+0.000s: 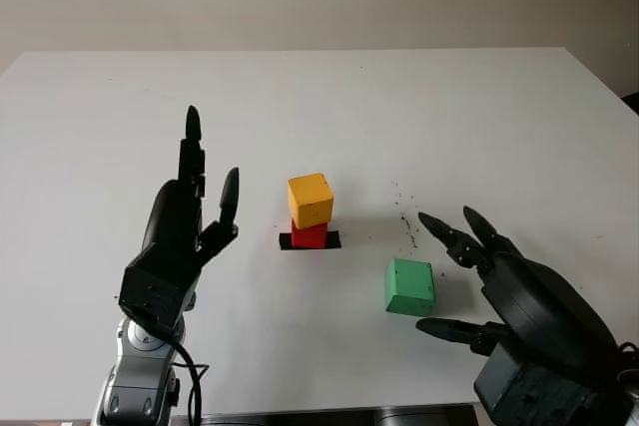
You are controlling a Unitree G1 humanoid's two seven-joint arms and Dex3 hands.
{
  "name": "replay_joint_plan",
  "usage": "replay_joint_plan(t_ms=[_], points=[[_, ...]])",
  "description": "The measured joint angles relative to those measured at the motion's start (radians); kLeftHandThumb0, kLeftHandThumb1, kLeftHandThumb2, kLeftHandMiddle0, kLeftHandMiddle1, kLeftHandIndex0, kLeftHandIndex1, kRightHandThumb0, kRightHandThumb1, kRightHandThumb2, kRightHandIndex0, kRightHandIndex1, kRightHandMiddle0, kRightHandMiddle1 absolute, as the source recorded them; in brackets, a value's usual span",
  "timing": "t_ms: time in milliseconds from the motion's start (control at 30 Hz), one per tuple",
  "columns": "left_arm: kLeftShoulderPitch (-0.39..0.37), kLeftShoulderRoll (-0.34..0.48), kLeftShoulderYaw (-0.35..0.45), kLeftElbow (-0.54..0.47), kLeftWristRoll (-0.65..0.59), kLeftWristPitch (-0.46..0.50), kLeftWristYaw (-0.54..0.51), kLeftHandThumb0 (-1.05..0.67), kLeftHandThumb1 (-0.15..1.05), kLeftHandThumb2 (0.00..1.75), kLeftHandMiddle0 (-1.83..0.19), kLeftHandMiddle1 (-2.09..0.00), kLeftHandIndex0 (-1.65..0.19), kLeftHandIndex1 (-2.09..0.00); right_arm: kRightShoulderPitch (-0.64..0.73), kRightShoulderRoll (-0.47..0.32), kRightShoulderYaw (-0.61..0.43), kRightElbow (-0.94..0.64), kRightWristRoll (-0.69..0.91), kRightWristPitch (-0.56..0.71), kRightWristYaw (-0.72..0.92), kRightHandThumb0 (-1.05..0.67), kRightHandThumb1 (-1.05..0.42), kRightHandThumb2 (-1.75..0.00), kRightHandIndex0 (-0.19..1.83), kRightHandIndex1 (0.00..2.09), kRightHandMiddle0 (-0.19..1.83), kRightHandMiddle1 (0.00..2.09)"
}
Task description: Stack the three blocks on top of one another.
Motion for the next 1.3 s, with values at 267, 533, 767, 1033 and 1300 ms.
replay_joint_plan(t_ms=[267, 533, 767, 1033, 1300], points=[[0.002, 0.000, -0.003, -0.002, 0.004, 0.000, 0.000, -0.74, 1.05, 0.71, 0.19, 0.00, 0.19, 0.00, -0.036, 0.006, 0.005, 0.062, 0.009, -0.046, -0.031, -0.46, -0.91, -0.05, -0.02, 0.08, 0.32, 0.14], [0.006, 0.000, -0.004, -0.014, 0.012, -0.001, 0.001, -0.73, 1.05, 0.72, 0.19, 0.00, 0.19, 0.00, -0.076, 0.012, 0.034, 0.095, 0.006, -0.051, -0.037, -0.44, -0.89, -0.05, 0.04, 0.07, 0.26, 0.45], [0.012, -0.001, -0.003, -0.015, 0.012, 0.000, 0.002, -0.73, 1.05, 0.71, 0.19, -0.01, 0.19, 0.00, -0.099, 0.018, 0.050, 0.112, -0.003, -0.051, -0.038, -0.41, -0.87, -0.05, 0.06, 0.06, 0.12, 0.81], [0.012, -0.001, -0.003, -0.016, 0.011, 0.000, 0.003, -0.74, 1.05, 0.71, 0.19, -0.02, 0.19, 0.00, -0.106, 0.018, 0.062, 0.124, -0.011, -0.044, -0.036, -0.33, -0.85, -0.05, 0.14, 0.08, 0.20, 1.14], [0.012, -0.001, -0.003, -0.015, 0.011, 0.006, 0.003, -0.75, 1.05, 0.71, 0.19, 0.00, 0.19, 0.00, -0.135, 0.007, 0.062, 0.124, -0.064, -0.044, -0.032, -0.28, -0.88, -0.06, 0.28, 0.12, 0.33, 1.51]])
